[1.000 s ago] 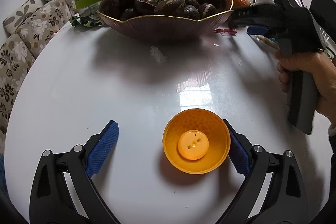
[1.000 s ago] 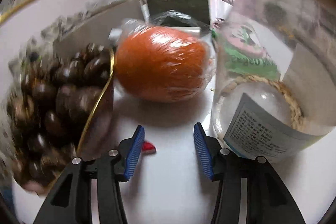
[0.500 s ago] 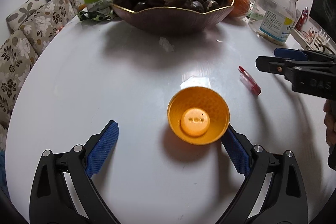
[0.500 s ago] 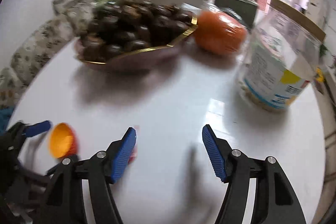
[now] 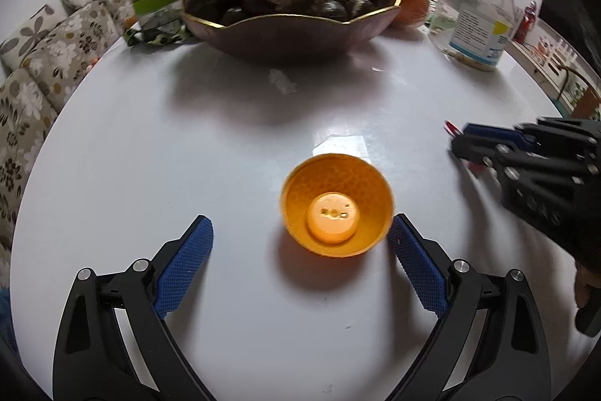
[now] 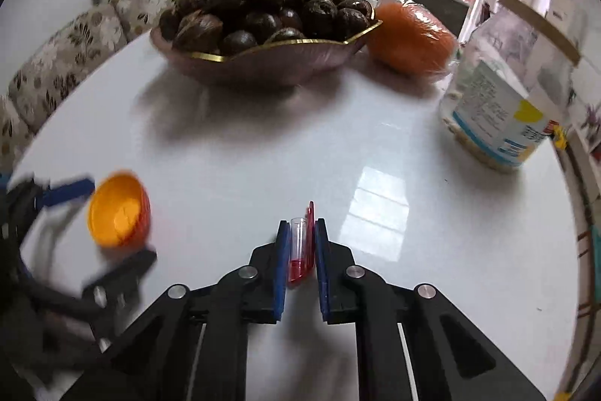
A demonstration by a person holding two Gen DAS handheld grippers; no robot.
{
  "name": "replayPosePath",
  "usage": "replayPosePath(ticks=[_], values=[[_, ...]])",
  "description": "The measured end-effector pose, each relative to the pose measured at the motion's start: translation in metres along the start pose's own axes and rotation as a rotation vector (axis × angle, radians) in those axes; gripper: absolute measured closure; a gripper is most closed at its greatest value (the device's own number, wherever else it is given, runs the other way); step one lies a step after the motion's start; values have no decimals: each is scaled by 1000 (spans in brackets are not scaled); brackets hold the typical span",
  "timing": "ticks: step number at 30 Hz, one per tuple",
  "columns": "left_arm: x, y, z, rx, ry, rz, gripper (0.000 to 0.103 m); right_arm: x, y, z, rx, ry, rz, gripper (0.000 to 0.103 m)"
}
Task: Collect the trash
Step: 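Grasp the red pen with the right tool while the left grasps the orange cup, then carry the red pen and orange cup to the trash bag and open both tools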
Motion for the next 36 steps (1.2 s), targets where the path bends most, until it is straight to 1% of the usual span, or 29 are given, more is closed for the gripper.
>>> replayPosePath(ticks=[1, 3, 4, 5, 6, 8, 12, 15, 16, 17, 19, 21, 22, 23, 24, 25, 27, 29, 30, 31, 33, 35, 36], values=[[3, 2, -1, 11, -10, 6, 21, 3, 2, 5, -2, -3, -1, 90], [10, 4, -2, 24, -31, 13, 40, 15, 6, 19, -9, -26, -12, 90], [15, 6, -1, 30, -42, 18, 44, 21, 9, 27, -10, -40, -18, 90], [19, 7, -1, 36, -49, 21, 54, 27, 14, 38, -11, -57, -23, 90], [20, 8, 0, 38, -53, 20, 57, 32, 18, 48, -11, -70, -26, 90], [23, 11, 5, 38, -44, 11, 57, 39, 28, 68, -9, -95, -40, 90], [24, 21, 25, 34, -5, -2, 57, 44, 46, 110, -4, -128, -54, 90], [24, 37, 55, 15, 16, -18, 57, 36, 64, 148, 1, -150, -73, 90], [25, 47, 73, 9, 21, -24, 57, 32, 70, 161, 1, -155, -82, 90], [25, 54, 83, 9, 22, -27, 57, 25, 78, 176, 5, -157, -92, 90], [28, 77, 116, 13, 22, -30, 57, 4, 97, 209, 14, -155, -116, 90], [30, 99, 147, 23, 18, -29, 57, -14, 114, 233, 30, -150, -137, 90], [32, 115, 167, 33, 13, -27, 57, -28, 128, 252, 46, -147, -153, 90], [34, 126, 182, 40, 11, -27, 57, -37, 138, 263, 59, -146, -162, 90], [36, 141, 203, 48, 10, -22, 57, -49, 151, 278, 75, -143, -178, 90], [37, 151, 218, 53, 10, -18, 57, -59, 159, 288, 85, -140, -192, 90], [42, 169, 247, 68, 5, -16, 57, -87, 186, 319, 119, -124, -226, 90], [47, 191, 282, 88, -9, -27, 57, -113, 207, 347, 141, -103, -251, 90], [48, 197, 292, 93, -12, -32, 57, -126, 218, 361, 152, -86, -259, 90], [52, 208, 311, 102, -16, -38, 57, -135, 225, 372, 160, -72, -264, 90], [56, 222, 331, 120, -21, -37, 57, -159, 245, 400, 185, -51, -282, 90], [61, 240, 361, 139, -33, -29, 57, -177, 259, 422, 197, -41, -311, 90], [62, 245, 368, 142, -36, -25, 57, -184, 265, 432, 202, -40, -322, 90]])
Point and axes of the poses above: each gripper's, at about its wrist camera, not at the fingertips, and y roughly against the way its jaws point, x to its right, z to its underside, the point moved 10 cm from there along -y, roughly the way its jaws point, and after that the axes turned 9 degrees about -x, right-handed, at the moved point
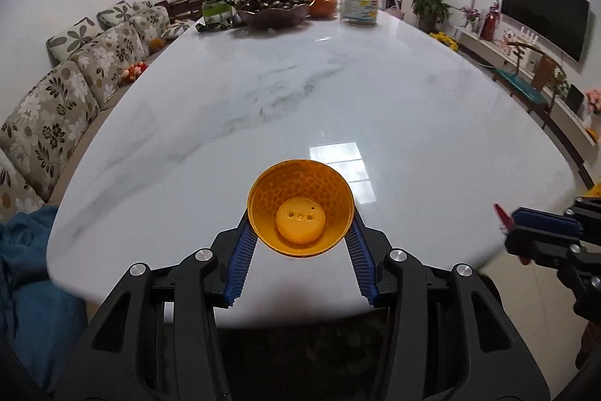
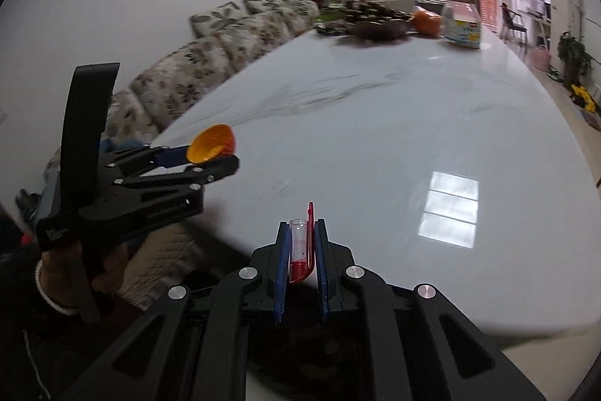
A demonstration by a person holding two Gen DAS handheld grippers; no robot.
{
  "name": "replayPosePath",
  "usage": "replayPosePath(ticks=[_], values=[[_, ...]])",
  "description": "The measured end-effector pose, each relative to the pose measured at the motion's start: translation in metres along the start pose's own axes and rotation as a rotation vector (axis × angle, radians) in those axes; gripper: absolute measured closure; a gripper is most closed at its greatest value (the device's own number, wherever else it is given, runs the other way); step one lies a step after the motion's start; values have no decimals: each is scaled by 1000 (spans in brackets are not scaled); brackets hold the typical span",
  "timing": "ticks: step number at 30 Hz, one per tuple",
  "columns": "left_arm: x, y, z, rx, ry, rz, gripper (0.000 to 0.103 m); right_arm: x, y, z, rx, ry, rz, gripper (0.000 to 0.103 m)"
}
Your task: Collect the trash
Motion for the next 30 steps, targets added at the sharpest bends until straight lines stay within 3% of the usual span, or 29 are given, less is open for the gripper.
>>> replayPosePath(ticks=[4, 8, 9, 11, 12, 15, 20, 23, 24, 26, 28, 30], values=[[3, 25, 51, 5, -34, 20, 57, -31, 10, 39, 2, 11, -36, 90], [5, -4, 109, -100, -75, 22, 56, -41, -20, 85, -93, -5, -48, 90], [6, -20, 121, -148, -81, 36, 45, -41, -33, 95, -123, -6, -44, 89], [6, -53, 142, -211, -81, 39, 23, -38, -66, 115, -198, 23, -1, 73], [3, -65, 147, -224, -70, 30, 23, -36, -77, 122, -224, 30, 18, 57], [-8, -94, 161, -298, -7, 46, 23, -32, -91, 130, -236, 24, 26, 56], [-29, -79, 141, -253, 39, 35, 23, -28, -56, 107, -146, -23, 0, 54], [-42, -45, 113, -152, 65, 35, 19, -30, -21, 74, -65, -31, 5, 41], [-47, -35, 99, -114, 73, 26, 13, -32, -7, 63, -28, -22, 22, 35], [-57, -10, 63, -10, 83, -4, 12, -28, 17, 28, 45, 6, 100, 16], [-61, 7, 22, 76, 63, -13, 10, -18, 33, -8, 106, 28, 191, 6], [-59, 12, -7, 121, 51, -30, 9, -7, 46, -49, 184, 42, 281, 5]])
Point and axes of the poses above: each gripper's, at about its wrist camera, not at the fingertips, and y roughly against the way its jaws point, x to its right, z to its underside, the point moved 10 cm from there along -y, roughly the way its jaws point, and after that the axes turned 9 degrees about -x, right-handed, at the moved point
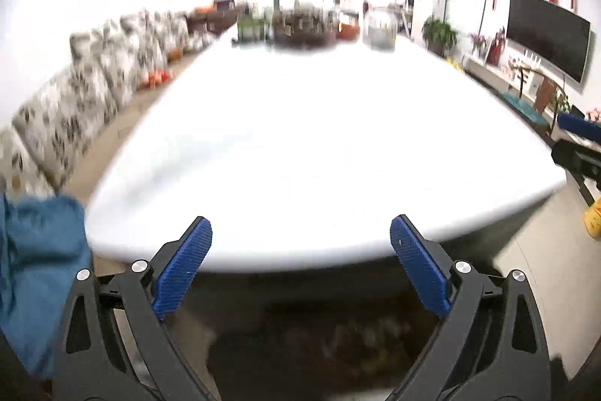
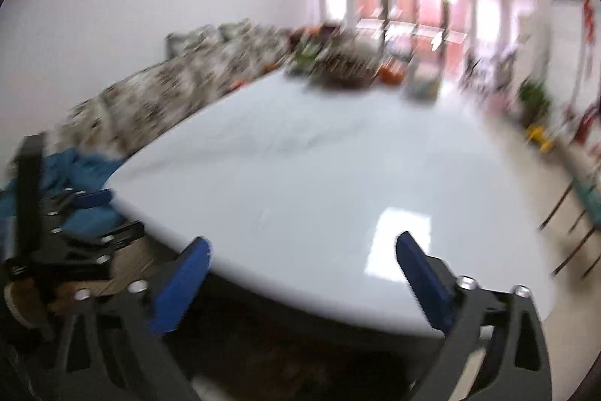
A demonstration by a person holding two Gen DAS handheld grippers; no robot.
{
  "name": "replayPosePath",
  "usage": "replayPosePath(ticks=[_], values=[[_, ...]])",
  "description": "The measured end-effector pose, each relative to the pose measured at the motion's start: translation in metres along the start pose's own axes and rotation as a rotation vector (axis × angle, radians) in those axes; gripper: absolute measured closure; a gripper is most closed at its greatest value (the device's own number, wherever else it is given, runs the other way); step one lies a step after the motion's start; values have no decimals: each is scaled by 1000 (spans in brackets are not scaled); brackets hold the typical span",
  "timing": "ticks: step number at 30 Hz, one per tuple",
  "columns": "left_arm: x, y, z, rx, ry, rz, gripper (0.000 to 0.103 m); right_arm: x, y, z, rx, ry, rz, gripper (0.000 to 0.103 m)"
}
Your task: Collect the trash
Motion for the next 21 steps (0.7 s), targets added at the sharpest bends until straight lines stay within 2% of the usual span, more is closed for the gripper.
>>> replayPosePath(ticks=[3, 4, 6, 8, 11, 15, 18, 21], values=[[-1, -23, -51, 22, 14, -13, 8, 23, -11, -49, 71, -17, 124, 5], [-2, -31, -59, 17, 25, -15, 8, 31, -17, -61, 85, -35, 168, 5], [1, -49, -71, -3, 48, -17, 8, 47, -32, -76, 96, -70, 201, 5], [-3, -71, -81, -27, 70, -47, 8, 61, -56, -85, 70, -113, 216, 5], [-12, -84, -81, -49, 88, -86, 8, 78, -99, -80, -17, -179, 255, 5], [-13, -92, -82, -65, 100, -78, 8, 86, -133, -70, -95, -235, 227, 5], [-16, -98, -84, -88, 131, -60, 8, 86, -148, -65, -126, -236, 226, 5], [-24, -103, -85, -99, 151, -93, 8, 81, -155, -66, -127, -232, 225, 5]])
Point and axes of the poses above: each gripper's, at about its wrist camera, not at the fingertips, and y roughly against the way its jaws point, x to its right, z to its underside, the point moved 10 cm from there along -y, roughly the way its jaws point, and after that the axes turned 9 degrees about -x, right-handed, at the moved point
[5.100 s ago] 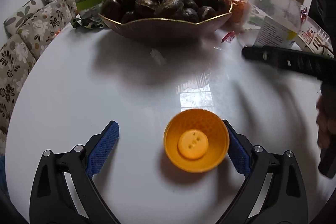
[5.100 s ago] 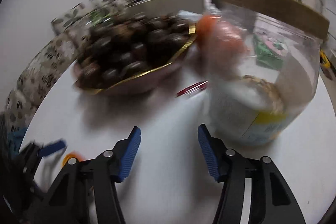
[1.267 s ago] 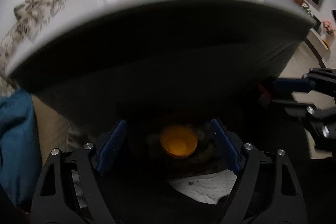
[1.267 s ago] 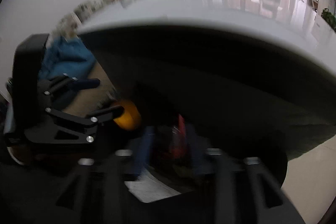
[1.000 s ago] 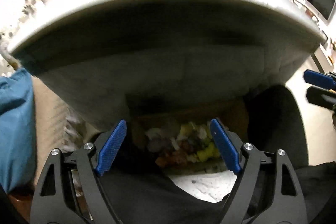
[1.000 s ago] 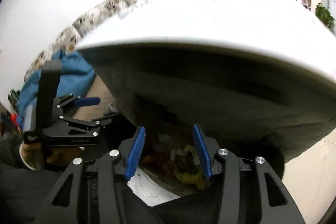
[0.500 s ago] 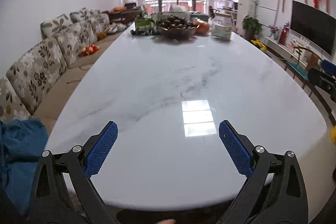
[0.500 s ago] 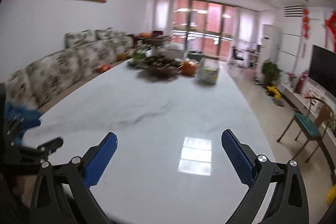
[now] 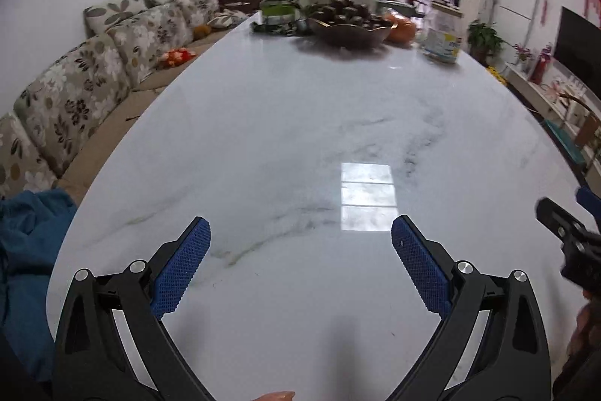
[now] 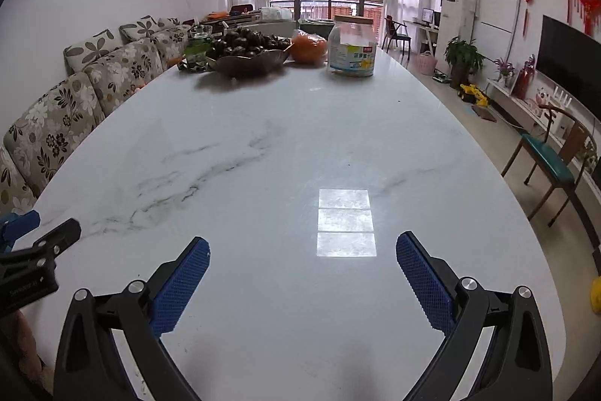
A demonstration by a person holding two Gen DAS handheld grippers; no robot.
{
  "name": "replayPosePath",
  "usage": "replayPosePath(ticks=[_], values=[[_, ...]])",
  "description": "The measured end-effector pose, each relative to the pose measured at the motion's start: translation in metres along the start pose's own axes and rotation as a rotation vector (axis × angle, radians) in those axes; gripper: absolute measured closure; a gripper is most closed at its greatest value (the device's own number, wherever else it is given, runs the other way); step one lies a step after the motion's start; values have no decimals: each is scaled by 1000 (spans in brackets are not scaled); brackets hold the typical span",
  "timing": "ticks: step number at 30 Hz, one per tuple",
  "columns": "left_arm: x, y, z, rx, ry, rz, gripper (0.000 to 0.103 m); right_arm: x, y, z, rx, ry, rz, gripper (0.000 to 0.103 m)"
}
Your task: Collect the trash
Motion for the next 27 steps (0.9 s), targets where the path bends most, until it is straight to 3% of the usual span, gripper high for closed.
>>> replayPosePath(ticks=[3, 8, 27], values=[[-6, -4, -3, 4, 21, -39, 8, -2, -6, 4, -16, 5, -4, 5], [-12, -11, -4, -23, 41, -26, 8, -7, -9, 3, -16, 5, -3, 5], [-9, 1, -13, 19, 40, 5, 8, -9, -9, -4, -10, -23, 4, 5]])
Point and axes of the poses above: each gripper's, at about its wrist camera, not at the fingertips, and y roughly against the way its jaws point, x to its right, z to its underside, the point moved 10 cm from there along -y, roughly the way its jaws point, and after that the axes turned 9 degrees about -x, right-handed, at the moved point
